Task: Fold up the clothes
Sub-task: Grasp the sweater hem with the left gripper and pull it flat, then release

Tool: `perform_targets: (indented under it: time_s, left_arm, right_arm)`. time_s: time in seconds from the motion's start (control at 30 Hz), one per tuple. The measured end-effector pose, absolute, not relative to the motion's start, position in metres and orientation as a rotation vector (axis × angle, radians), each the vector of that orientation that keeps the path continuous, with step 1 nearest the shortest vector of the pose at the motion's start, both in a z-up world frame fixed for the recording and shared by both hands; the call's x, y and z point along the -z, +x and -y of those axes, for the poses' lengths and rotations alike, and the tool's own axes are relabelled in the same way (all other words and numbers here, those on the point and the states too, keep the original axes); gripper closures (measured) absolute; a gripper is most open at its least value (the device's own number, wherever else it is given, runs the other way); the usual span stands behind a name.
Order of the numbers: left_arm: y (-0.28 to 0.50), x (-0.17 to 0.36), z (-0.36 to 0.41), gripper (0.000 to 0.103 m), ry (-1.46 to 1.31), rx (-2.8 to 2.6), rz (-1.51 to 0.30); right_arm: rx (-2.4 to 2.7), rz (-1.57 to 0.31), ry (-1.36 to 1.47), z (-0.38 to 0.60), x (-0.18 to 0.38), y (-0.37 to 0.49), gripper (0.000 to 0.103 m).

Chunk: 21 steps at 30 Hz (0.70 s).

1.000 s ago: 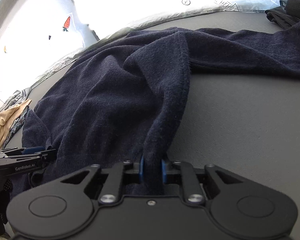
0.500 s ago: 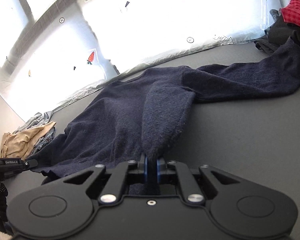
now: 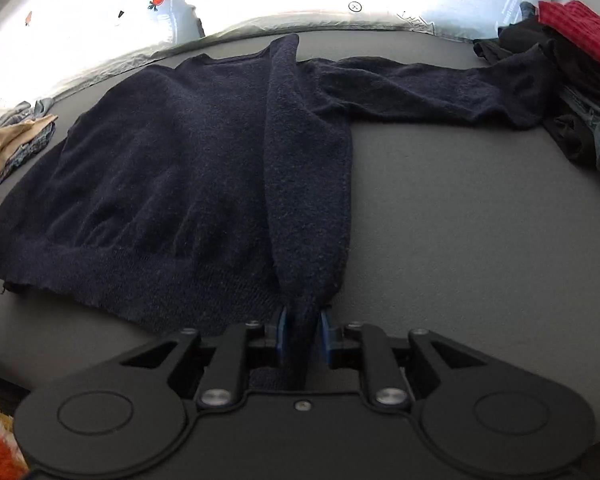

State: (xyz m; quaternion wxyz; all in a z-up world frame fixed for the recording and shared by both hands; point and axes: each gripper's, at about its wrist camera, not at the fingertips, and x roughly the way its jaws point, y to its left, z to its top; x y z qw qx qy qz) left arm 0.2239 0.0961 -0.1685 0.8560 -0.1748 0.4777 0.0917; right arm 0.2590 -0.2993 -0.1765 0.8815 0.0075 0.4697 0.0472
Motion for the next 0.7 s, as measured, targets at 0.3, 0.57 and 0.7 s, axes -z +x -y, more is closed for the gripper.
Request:
perform_targets:
  time_s: [0.3, 0.57, 0.7]
  left_arm:
    - [0.233, 0.156, -0.127, 0.067, -0.336, -0.186, -0.964]
    - [0.278, 0.15, -0.178, 0.037, -0.397, -0.147, -0.96]
    - [0.311, 0.165, -0.187, 0.029, -0.417, -0.009, -1.025]
  right_arm:
    - [-0.015, -0.872, -0.034, 0.272, 0.158, 0.27, 0.003]
    - [-0.065, -0.89, 0.069, 0.224, 0.157, 0.305, 0.0]
    - [-0.015, -0.921, 0.121, 0.207, 0.172, 0.33, 0.0]
